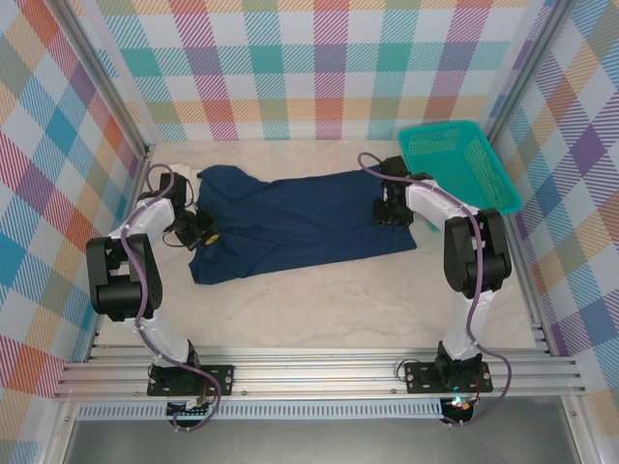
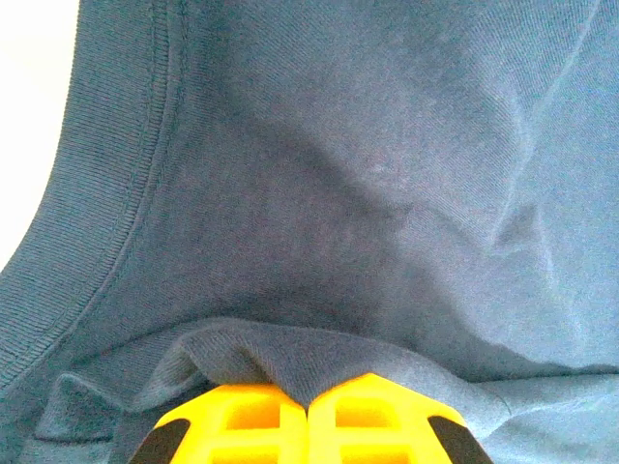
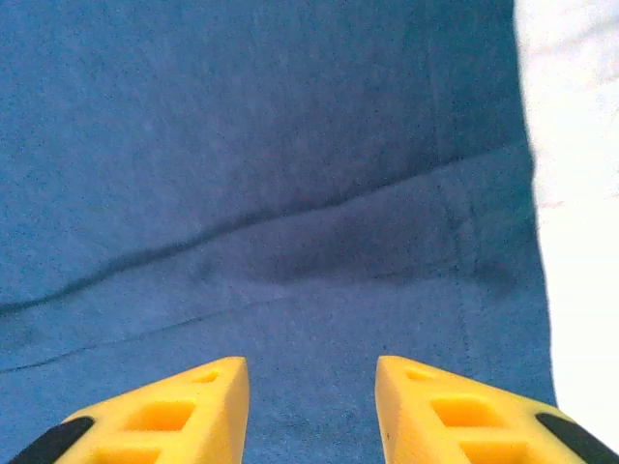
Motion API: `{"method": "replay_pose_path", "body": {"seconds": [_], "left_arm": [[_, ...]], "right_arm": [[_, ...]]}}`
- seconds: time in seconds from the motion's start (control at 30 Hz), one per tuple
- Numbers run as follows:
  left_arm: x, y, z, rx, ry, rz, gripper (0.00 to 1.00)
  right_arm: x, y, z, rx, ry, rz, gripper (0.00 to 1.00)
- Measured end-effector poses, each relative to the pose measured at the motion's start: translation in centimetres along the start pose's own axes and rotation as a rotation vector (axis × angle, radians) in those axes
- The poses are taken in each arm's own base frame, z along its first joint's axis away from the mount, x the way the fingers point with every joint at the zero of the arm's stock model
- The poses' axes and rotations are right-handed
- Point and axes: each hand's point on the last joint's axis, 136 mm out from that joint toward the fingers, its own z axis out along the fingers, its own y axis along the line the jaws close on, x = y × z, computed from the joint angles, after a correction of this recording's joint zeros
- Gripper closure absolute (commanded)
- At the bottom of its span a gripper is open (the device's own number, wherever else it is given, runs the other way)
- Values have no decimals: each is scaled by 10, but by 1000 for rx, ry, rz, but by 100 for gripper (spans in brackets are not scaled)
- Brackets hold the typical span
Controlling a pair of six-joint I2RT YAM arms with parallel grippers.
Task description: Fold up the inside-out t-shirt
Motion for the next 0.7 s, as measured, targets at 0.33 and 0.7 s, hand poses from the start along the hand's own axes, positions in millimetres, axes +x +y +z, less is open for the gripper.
{"method": "replay_pose_path", "body": {"seconds": [0.33, 0.7], "left_arm": [[-9, 5, 10, -20, 11, -25, 76], [-33, 20, -30, -58, -142, -33, 45]], "right_arm": [[8, 0, 16, -1, 38, 3, 61], [35, 98, -49, -293, -167, -304, 45]]}}
